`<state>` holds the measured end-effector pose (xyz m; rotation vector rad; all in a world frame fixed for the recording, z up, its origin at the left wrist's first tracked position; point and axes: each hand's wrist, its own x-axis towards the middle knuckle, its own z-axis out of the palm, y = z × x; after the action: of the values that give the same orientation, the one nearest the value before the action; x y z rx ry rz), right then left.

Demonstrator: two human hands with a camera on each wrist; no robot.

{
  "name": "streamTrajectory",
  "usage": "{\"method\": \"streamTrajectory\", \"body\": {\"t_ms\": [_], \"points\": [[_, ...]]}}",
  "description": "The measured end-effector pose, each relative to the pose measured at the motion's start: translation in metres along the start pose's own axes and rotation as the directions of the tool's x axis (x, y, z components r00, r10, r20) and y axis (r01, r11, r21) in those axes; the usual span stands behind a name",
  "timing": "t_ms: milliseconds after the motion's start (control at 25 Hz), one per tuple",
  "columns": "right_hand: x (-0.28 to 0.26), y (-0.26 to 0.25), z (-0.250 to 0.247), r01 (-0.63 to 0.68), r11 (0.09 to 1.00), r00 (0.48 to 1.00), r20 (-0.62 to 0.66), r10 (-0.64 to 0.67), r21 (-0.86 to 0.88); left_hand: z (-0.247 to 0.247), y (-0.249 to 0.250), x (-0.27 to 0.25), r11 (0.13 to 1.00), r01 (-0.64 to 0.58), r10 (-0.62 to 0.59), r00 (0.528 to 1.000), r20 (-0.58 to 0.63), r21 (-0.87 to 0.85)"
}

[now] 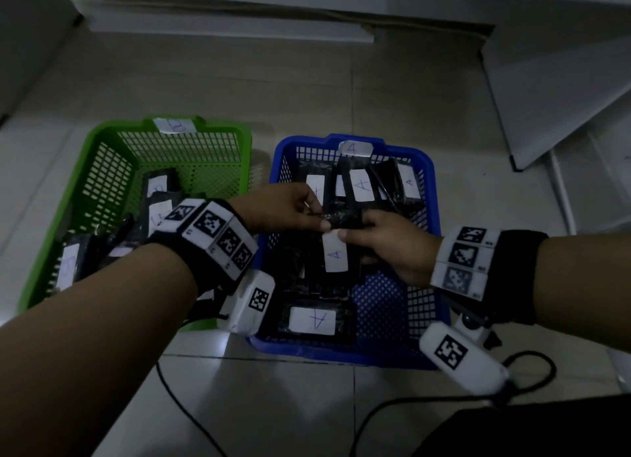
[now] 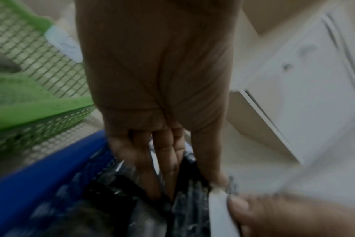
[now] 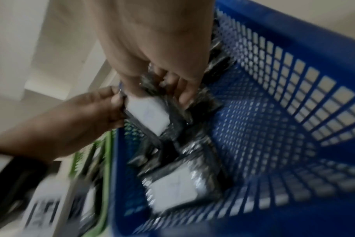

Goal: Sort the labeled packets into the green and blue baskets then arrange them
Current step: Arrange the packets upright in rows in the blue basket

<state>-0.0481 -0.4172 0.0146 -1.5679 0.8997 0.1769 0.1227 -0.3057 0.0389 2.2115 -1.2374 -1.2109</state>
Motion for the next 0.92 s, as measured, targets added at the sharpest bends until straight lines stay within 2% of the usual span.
{"method": "streamTrajectory", "body": {"t_ms": [40,120,160,200,320,360,440,560,640,720,800,920], "points": [[0.001,0.002,-0.003,0.050,0.997,0.998,-0.032,-0.052,-0.058,0.002,0.001,-0.002,0.967,-0.046,0.038,0.999,0.033,0.249],[0.000,0.003,-0.012,0.144,0.936,0.975,-0.115,-0.190,-0.321,0.007,0.004,-0.006,0.745,-0.186,0.078,0.978,0.193,0.641],[-0.003,0.002,-0.015,0.171,0.885,0.961,-0.123,-0.246,-0.433,0.011,0.005,-0.010,0.634,-0.243,0.047,0.960,0.277,0.734],[-0.004,0.003,-0.017,0.192,0.846,0.954,-0.107,-0.280,-0.498,0.016,0.004,-0.013,0.575,-0.271,-0.001,0.943,0.332,0.772],[-0.004,0.006,-0.020,0.192,0.820,0.966,-0.041,-0.253,-0.538,0.024,0.004,-0.018,0.583,-0.265,-0.067,0.926,0.371,0.768],[-0.002,0.007,-0.020,0.194,0.828,0.970,-0.024,-0.242,-0.526,0.026,0.004,-0.017,0.570,-0.268,-0.063,0.928,0.366,0.777],[0.001,0.009,-0.021,0.175,0.864,0.980,0.002,-0.197,-0.473,0.027,0.008,-0.015,0.492,-0.267,-0.075,0.936,0.345,0.829],[0.001,0.008,-0.022,0.112,0.913,0.992,-0.001,-0.123,-0.391,0.030,0.010,-0.017,0.378,-0.205,-0.069,0.966,0.248,0.903],[0.001,0.010,-0.024,0.103,0.921,0.992,-0.026,-0.121,-0.376,0.029,0.011,-0.019,0.411,-0.165,-0.019,0.982,0.189,0.897],[-0.001,0.011,-0.024,0.122,0.925,0.988,-0.040,-0.146,-0.361,0.023,0.015,-0.021,0.519,-0.128,0.010,0.990,0.143,0.845],[-0.004,0.012,-0.023,0.131,0.925,0.987,-0.041,-0.155,-0.356,0.012,0.018,-0.020,0.640,-0.073,-0.015,0.994,0.107,0.765],[-0.005,0.015,-0.020,0.096,0.942,0.991,-0.059,-0.121,-0.321,-0.010,0.022,-0.017,0.723,-0.053,0.009,0.998,0.067,0.689]]}}
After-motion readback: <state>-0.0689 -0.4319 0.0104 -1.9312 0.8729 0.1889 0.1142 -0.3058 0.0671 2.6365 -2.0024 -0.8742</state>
